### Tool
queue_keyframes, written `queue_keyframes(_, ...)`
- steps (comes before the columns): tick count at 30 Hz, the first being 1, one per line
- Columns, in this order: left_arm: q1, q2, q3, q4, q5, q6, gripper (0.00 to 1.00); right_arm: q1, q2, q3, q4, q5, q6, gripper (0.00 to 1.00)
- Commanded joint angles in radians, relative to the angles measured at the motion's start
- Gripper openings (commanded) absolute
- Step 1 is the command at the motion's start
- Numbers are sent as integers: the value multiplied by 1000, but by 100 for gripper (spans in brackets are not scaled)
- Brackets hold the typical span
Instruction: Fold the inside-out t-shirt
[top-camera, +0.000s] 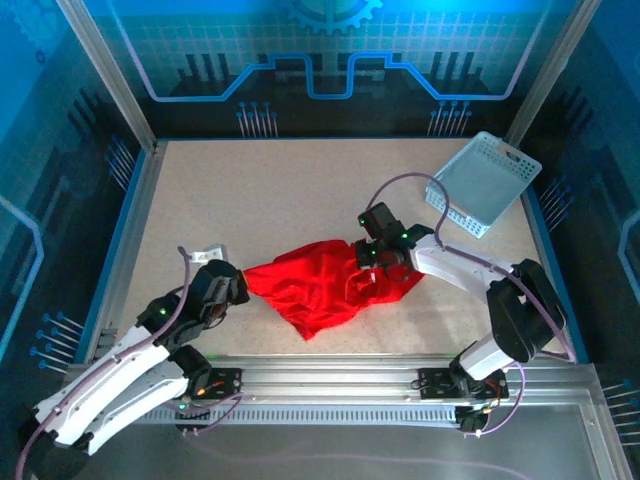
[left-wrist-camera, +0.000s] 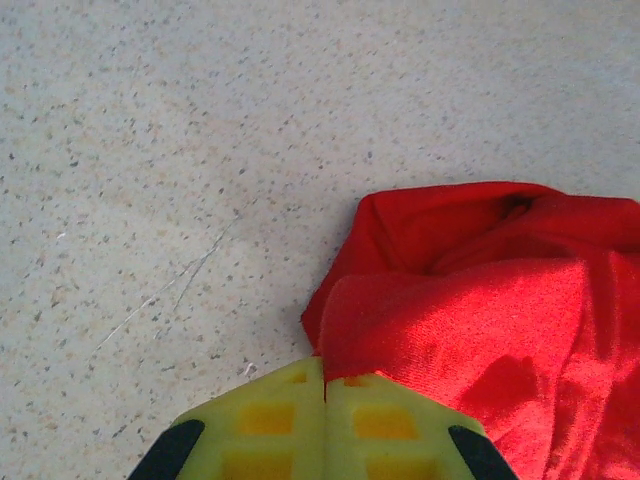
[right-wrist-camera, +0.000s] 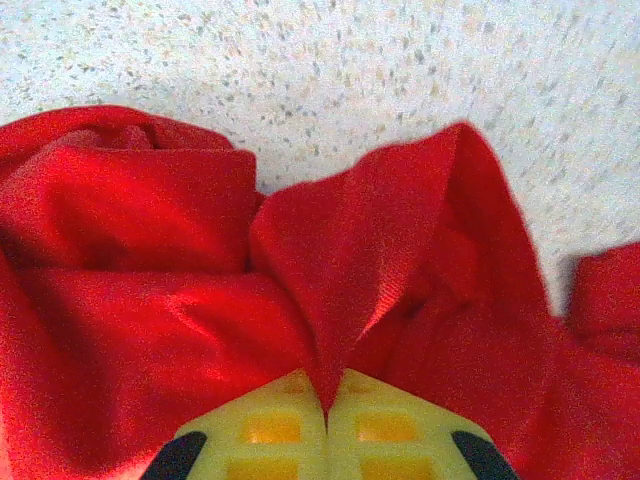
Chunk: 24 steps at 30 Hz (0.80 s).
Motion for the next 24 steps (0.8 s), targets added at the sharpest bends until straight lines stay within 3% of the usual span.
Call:
queue_keyframes(1,7,-11,15,83,64,95,0,-12,-131,101,-107,161,-38,0)
queue_keyframes(3,7,10,23,145,148,140,0,-13,-223,162,-171,243,-89,0)
queue_keyframes(7,2,91,35,272,374,207,0,-25,-363,310,-239,289,-184,0)
queue_keyframes(10,-57,136,49,311,412,251,0,-29,-398,405,-275,304,-229,0)
queue_keyframes(12,-130,151,66,294,345,292,0,-30,-399,449,-309,319,-234,0)
queue_keyframes(14,-182,172,94,208,154,289,0,-30,-410,456,-315,324,-234,0)
queue_keyframes(17,-159,205,121,-16,-209,135,0,-31,-433,430,-301,333,-227,0)
queue_keyframes(18,-118,209,124,-76,-242,75,0,-30,-437,419,-297,332,-223,0)
queue_keyframes(20,-34,192,111,-53,-159,85,0,-31,-439,409,-297,309,-216,0)
queue_keyframes(24,-43,169,139,39,-38,203,0,-20,-440,409,-290,208,-194,0)
